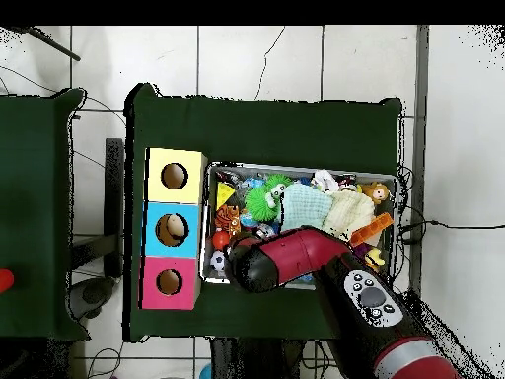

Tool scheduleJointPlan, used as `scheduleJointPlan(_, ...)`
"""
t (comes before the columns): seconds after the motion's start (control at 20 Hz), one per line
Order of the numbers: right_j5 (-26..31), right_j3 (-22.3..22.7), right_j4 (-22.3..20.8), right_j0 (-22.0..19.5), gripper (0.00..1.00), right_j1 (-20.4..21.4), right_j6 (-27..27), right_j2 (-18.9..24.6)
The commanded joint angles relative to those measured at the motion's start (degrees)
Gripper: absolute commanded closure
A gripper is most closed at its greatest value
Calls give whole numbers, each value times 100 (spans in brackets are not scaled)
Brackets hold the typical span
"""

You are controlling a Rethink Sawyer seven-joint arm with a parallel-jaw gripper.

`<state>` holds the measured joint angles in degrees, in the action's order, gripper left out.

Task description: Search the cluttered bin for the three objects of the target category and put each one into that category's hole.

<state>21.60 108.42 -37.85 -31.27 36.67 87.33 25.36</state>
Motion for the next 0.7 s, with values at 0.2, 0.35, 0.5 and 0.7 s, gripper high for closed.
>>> scheduleJointPlan(0.2,15,-173,-705,61,0,-430,-207,-108)
scheduleJointPlan(0.35,-28,-65,-685,-210,0,-446,-300,60)
scheduleJointPlan(0.5,-140,37,-759,-427,0,-461,-372,136)
scheduleJointPlan(0.7,-217,157,-866,-683,0,-468,-473,191)
